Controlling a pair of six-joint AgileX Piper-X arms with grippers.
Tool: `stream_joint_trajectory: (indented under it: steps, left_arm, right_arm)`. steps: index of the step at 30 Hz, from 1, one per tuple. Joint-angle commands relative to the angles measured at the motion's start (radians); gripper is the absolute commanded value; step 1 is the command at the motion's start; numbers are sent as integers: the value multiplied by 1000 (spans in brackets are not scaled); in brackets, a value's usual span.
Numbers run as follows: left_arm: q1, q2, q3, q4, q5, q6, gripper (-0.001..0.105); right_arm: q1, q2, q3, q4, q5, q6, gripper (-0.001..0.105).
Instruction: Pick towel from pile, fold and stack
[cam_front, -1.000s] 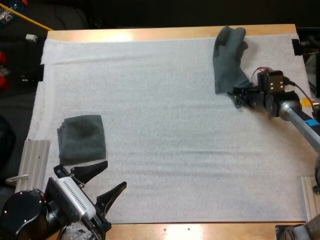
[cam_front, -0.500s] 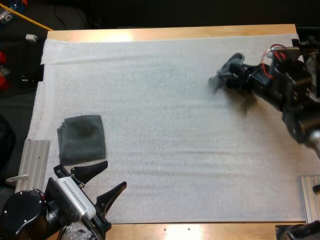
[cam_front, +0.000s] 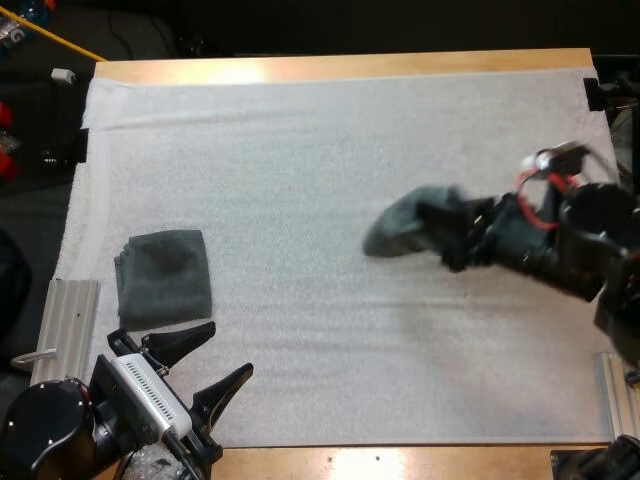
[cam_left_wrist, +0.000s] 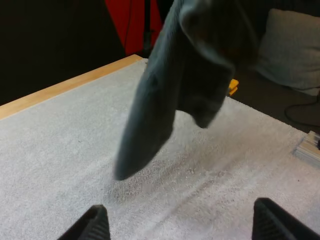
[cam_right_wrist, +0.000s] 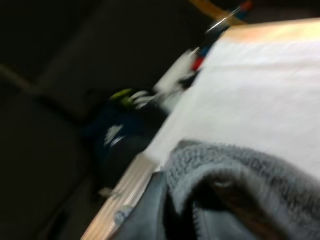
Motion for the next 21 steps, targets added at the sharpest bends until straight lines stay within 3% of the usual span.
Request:
stream_joint_trajectory:
  steps: [1, 6, 10, 13, 15, 17, 21]
  left_arm:
    - [-3, 3, -8, -10, -2, -10, 58]
    - [-3, 3, -8, -10, -2, -10, 58]
    - [-3, 3, -8, -10, -2, -10, 58]
    - [-3, 3, -8, -10, -2, -10, 58]
    - [-3, 3, -8, -10, -2, -10, 58]
    - [-3, 3, -8, -10, -2, -10, 58]
    - [-3, 3, -8, -10, -2, -10, 58]
  right_arm:
    - [31, 3, -10, -7, -16, 8, 0]
    - [188, 38, -10, -40, -9, 34, 0]
    - [229, 67, -10, -12, 28, 17, 0]
    - [226, 112, -10, 106, 142, -86, 0]
    - [226, 165, -10, 191, 307, -140, 0]
    - [221, 220, -10, 217, 391, -171, 0]
    - [171, 343, -10, 168, 439, -184, 0]
